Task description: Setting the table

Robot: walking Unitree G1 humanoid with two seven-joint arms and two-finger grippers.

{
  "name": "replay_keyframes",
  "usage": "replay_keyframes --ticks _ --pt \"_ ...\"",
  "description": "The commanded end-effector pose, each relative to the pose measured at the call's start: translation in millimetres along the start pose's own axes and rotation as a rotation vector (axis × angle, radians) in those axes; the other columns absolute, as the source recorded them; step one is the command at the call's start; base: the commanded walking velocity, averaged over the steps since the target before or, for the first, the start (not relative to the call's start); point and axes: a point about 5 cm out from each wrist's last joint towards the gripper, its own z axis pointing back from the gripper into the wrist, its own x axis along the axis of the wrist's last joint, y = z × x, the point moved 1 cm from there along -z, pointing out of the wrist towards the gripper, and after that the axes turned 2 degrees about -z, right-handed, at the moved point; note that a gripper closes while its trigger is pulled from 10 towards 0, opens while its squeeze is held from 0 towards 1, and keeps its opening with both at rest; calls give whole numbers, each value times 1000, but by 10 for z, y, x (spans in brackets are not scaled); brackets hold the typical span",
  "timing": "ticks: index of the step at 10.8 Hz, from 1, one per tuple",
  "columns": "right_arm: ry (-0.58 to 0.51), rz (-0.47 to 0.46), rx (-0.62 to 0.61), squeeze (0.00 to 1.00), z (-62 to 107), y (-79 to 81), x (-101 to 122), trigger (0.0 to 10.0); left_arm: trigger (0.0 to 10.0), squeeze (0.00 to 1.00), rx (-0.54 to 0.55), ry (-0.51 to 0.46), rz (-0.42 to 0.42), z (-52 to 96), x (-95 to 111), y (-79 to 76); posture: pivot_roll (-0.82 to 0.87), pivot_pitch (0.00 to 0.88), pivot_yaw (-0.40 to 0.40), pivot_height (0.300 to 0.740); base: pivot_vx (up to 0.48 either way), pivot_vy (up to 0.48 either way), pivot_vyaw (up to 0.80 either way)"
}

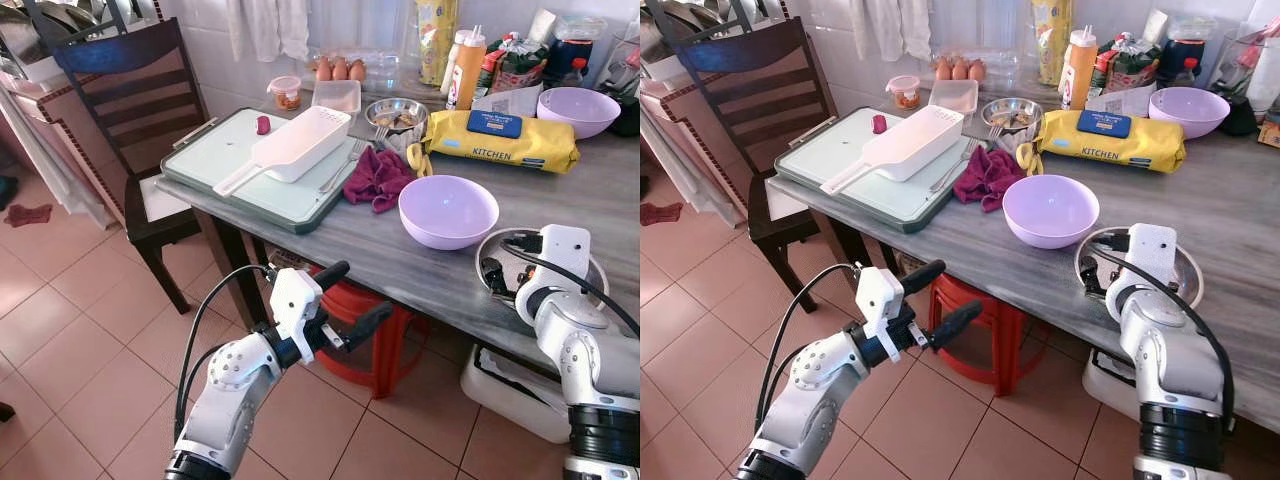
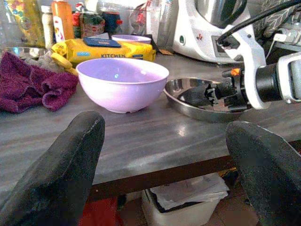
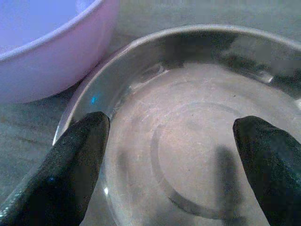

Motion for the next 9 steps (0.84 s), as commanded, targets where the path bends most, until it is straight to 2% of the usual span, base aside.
replay_keyframes --ticks 1,2,3,5,6,7,9 --pt "-99 12 -16 804 95 0 143 10000 10000 0 -3 14 -15 3 0 5 -200 55 71 740 0 0 0" --pt "-151 20 -9 635 162 25 207 10000 10000 0 -1 14 -17 4 1 8 -200 54 71 740 0 0 0" --pt "-271 44 -22 0 280 36 336 10000 10000 0 6 11 -19 6 4 18 -203 53 72 740 0 0 0" --pt "-414 73 -22 0 418 84 466 10000 10000 0 87 -4 -49 31 39 113 -209 55 80 740 0 0 0" --pt "-487 71 -17 0 502 139 503 10000 10000 0 257 -10 -107 88 87 308 -209 57 88 740 0 0 0" --pt "-477 21 -7 0 516 177 447 10000 10000 0 411 -7 -155 156 123 474 -207 57 89 740 0 0 0" --pt "-460 3 57 0 515 366 300 10000 10000 0 622 -3 -215 308 164 681 -193 56 90 740 0 0 0"
